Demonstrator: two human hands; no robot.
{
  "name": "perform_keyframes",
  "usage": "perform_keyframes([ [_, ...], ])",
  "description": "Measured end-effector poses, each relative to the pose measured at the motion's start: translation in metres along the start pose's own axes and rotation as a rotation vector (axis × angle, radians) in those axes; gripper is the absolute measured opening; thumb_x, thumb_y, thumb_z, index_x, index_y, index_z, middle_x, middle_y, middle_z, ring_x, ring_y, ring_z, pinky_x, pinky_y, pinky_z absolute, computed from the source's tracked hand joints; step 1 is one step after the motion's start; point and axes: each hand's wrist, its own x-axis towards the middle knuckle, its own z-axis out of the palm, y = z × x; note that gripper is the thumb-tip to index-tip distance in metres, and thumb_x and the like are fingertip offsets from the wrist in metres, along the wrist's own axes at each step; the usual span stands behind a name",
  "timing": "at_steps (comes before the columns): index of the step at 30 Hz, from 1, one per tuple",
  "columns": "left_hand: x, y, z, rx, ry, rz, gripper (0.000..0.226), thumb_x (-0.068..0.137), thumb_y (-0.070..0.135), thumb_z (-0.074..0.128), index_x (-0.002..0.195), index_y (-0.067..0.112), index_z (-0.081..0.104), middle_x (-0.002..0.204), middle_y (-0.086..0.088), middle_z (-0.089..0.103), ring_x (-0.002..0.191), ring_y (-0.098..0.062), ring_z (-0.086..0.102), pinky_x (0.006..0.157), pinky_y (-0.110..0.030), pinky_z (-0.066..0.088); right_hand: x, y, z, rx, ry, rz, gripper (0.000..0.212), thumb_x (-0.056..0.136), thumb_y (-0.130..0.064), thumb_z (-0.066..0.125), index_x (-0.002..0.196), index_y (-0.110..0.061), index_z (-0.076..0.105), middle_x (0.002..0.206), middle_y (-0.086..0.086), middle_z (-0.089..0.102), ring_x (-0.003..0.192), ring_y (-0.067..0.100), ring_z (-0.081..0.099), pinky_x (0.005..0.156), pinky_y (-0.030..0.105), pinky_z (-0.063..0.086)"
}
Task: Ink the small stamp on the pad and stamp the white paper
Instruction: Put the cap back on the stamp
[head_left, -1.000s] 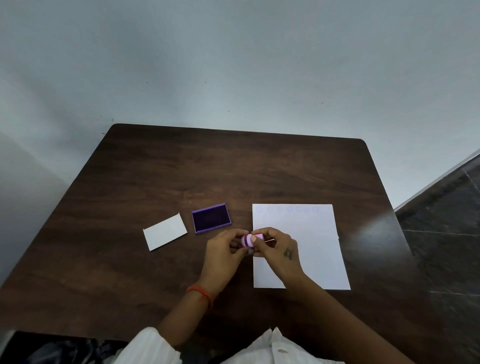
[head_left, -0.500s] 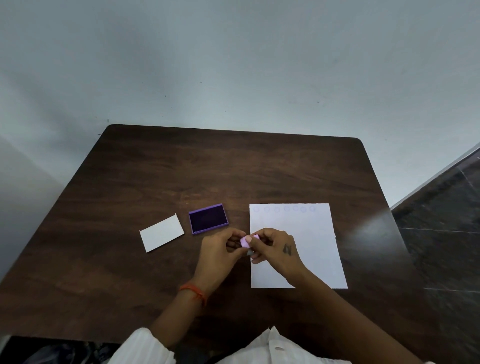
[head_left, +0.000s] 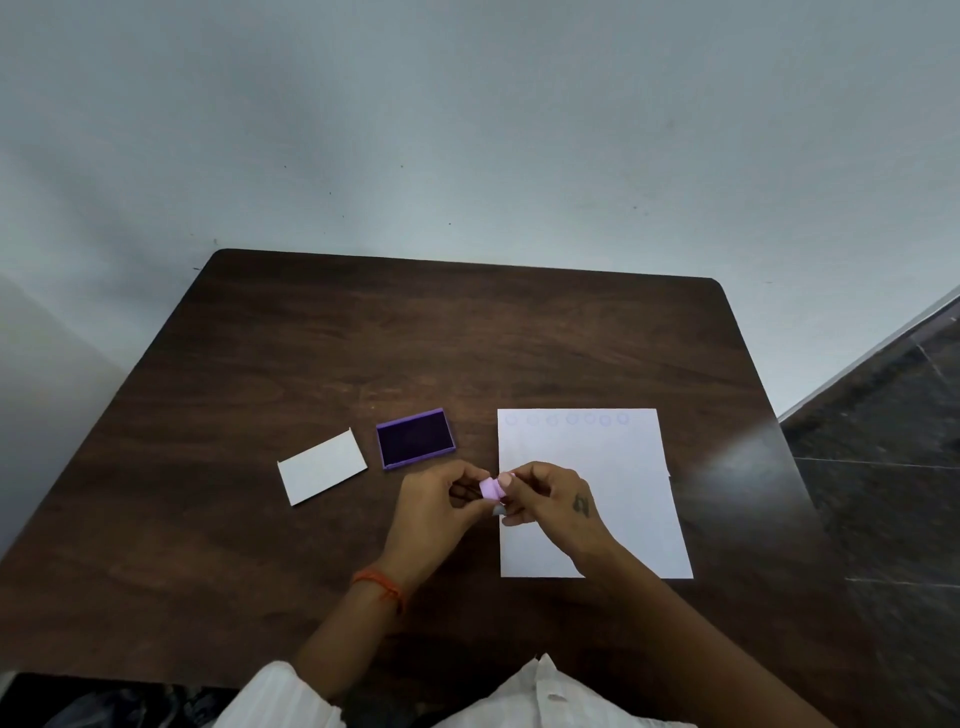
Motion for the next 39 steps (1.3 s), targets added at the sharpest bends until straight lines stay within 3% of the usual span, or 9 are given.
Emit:
perform_keyframes([
  [4,-0.0005,-0.0011,0.0003,0.02,-0.01,0.023,0.016,0.073,0.02,0.075,0.087,0.021,0.068,0.084,0.005,0.069,0.077,-0.002,0.063,0.068,-0.004,0.048,0.0003,0.0016,0.0008,-0.013,-0.026,0.053,0.031,0.086,-0.039,0.057,0.085,-0.01,0.066,0.09,0.017,0.073,0.075,0.023,0.07,0.078,0.028,0.057],
  [8,0.0,-0.0024,-0.0016,0.004,-0.009,0.005,0.016,0.074,0.019,0.073,0.09,0.02,0.068,0.089,-0.001,0.072,0.08,-0.007,0.065,0.074,-0.018,0.053,-0.0016,0.0008,0.0018,0.058,-0.02,0.014,0.03,0.081,-0.032,0.067,0.102,-0.012,0.062,0.102,0.012,0.069,0.086,0.024,0.068,0.079,0.03,0.058],
  [12,-0.0011,-0.0034,-0.0028,0.026,-0.028,0.002,0.018,0.074,0.019,0.074,0.091,0.021,0.068,0.088,0.002,0.072,0.079,-0.003,0.065,0.069,-0.008,0.05,-0.0014,0.0015,-0.0007,0.022,-0.011,-0.03,0.023,0.082,-0.025,0.066,0.097,-0.008,0.067,0.097,0.013,0.071,0.081,0.019,0.066,0.071,0.015,0.053],
  [14,-0.0016,-0.0031,-0.0032,0.032,-0.037,0.001,0.019,0.074,0.018,0.074,0.091,0.021,0.068,0.088,0.003,0.071,0.077,-0.001,0.064,0.066,-0.005,0.049,0.0002,0.0023,-0.0007,0.028,-0.014,-0.007,0.021,0.083,-0.024,0.066,0.095,-0.007,0.067,0.094,0.014,0.071,0.079,0.02,0.067,0.069,0.014,0.052],
  [19,-0.0032,-0.0033,-0.0045,0.039,-0.062,-0.007,0.022,0.074,0.017,0.074,0.095,0.017,0.068,0.093,-0.003,0.072,0.083,-0.009,0.065,0.079,-0.021,0.054,-0.0012,0.0059,0.0007,0.041,-0.062,0.013,0.019,0.085,-0.031,0.061,0.082,-0.013,0.067,0.081,0.01,0.07,0.063,0.012,0.067,0.062,0.013,0.055],
  [24,-0.003,-0.0055,-0.0064,0.031,-0.041,-0.017,0.024,0.073,0.017,0.075,0.096,0.018,0.068,0.093,-0.001,0.072,0.082,-0.007,0.065,0.074,-0.013,0.05,-0.0008,0.0057,0.0,0.095,-0.027,-0.007,0.022,0.081,-0.027,0.068,0.099,-0.015,0.064,0.09,0.003,0.068,0.079,0.016,0.069,0.066,0.013,0.055],
  [27,-0.0018,-0.0056,-0.008,0.022,-0.049,-0.021,0.024,0.072,0.017,0.075,0.095,0.019,0.068,0.092,-0.001,0.072,0.081,-0.006,0.065,0.072,-0.011,0.049,-0.0004,0.0053,-0.0003,0.082,-0.033,-0.031,0.016,0.081,-0.025,0.067,0.094,-0.015,0.067,0.09,0.006,0.07,0.077,0.012,0.067,0.064,0.01,0.053],
  [33,-0.0022,-0.0058,-0.0069,0.024,-0.049,-0.027,0.021,0.074,0.021,0.074,0.094,0.019,0.068,0.091,0.0,0.072,0.081,-0.006,0.064,0.07,-0.008,0.048,0.002,0.0082,0.0013,0.033,-0.024,0.031,0.026,0.083,-0.031,0.064,0.091,-0.007,0.068,0.089,0.017,0.071,0.079,0.026,0.068,0.082,0.034,0.058],
  [39,-0.0012,-0.0072,-0.0065,0.012,-0.022,-0.02,0.021,0.073,0.021,0.075,0.093,0.02,0.068,0.091,0.0,0.072,0.081,-0.007,0.065,0.076,-0.019,0.054,0.0017,0.0077,0.0011,0.104,-0.054,0.019,0.022,0.08,-0.029,0.068,0.096,-0.013,0.067,0.093,0.008,0.071,0.084,0.022,0.069,0.078,0.027,0.058],
])
